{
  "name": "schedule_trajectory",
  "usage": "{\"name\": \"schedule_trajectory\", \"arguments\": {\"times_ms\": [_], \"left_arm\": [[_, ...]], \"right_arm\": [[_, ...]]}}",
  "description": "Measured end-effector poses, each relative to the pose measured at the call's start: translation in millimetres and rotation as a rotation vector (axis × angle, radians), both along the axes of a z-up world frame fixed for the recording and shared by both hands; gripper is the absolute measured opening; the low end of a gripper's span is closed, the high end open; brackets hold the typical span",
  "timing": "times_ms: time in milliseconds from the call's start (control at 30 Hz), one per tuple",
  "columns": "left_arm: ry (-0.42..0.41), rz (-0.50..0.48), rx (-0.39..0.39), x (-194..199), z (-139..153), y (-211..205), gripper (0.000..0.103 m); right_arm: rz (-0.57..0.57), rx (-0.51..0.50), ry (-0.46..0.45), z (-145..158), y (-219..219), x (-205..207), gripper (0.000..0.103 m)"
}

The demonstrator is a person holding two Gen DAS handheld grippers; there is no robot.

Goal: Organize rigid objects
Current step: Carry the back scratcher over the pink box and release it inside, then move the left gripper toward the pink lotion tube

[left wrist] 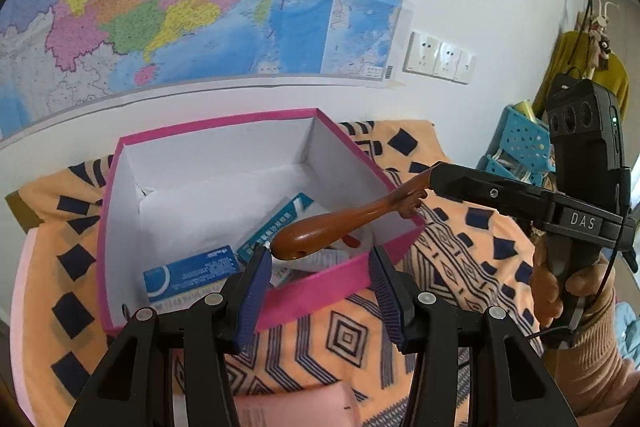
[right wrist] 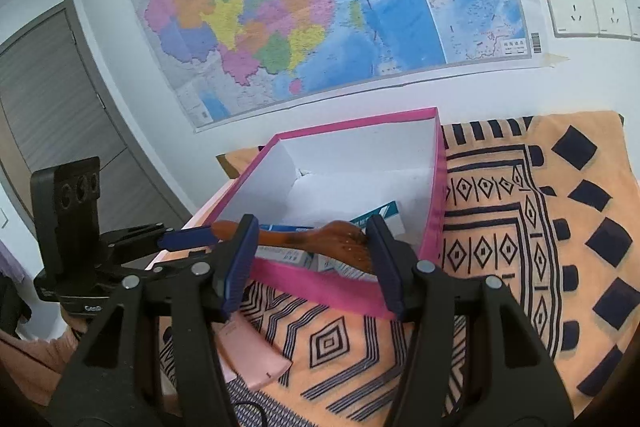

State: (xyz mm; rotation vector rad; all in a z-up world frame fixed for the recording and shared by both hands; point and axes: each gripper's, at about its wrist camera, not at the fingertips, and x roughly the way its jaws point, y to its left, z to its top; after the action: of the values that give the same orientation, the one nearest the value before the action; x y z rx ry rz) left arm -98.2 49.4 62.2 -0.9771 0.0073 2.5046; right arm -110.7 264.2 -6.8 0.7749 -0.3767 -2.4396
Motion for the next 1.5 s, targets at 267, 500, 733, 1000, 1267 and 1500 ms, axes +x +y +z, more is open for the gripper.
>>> {"name": "schedule_trajectory", "arguments": {"times_ms": [267,500,733,1000,1267,1500], "left_arm": [[-0.055,0.012,0.005,-21.8,-17.4,-3.6,0.050],[-0.109,0.011,0.021,-32.8,-34.2,-2.9,0.050],[-0.103,0.016,0.027,-31.0,-37.5,-5.2,0.050],[-0.047,0.009,0.032,-4.7,-32.1,-17.6,0.050],[0.010,0.030,0.039,32.6,-27.1,-38.8,0.052],[0.006,0.104,0.044,51.8,-37.0,-71.6,0.054]], "right_arm": [[-0.008,0.017,-0.045,-13.3,-4.6,-24.0,0.058],[-0.024,0.027,-0.087,-26.3,-4.6,-34.1,0.058],[-0.052,0.014,-0.112,-32.0,-0.6,-34.3,0.058],[-0.031,0.009,-0.077,-24.2,-2.7,-9.0,0.058],[0.029,0.011,-0.061,-24.3,-15.9,19.1,0.058],[0.069,0.018,-0.088,-38.4,-20.5,44.8,0.058]]}}
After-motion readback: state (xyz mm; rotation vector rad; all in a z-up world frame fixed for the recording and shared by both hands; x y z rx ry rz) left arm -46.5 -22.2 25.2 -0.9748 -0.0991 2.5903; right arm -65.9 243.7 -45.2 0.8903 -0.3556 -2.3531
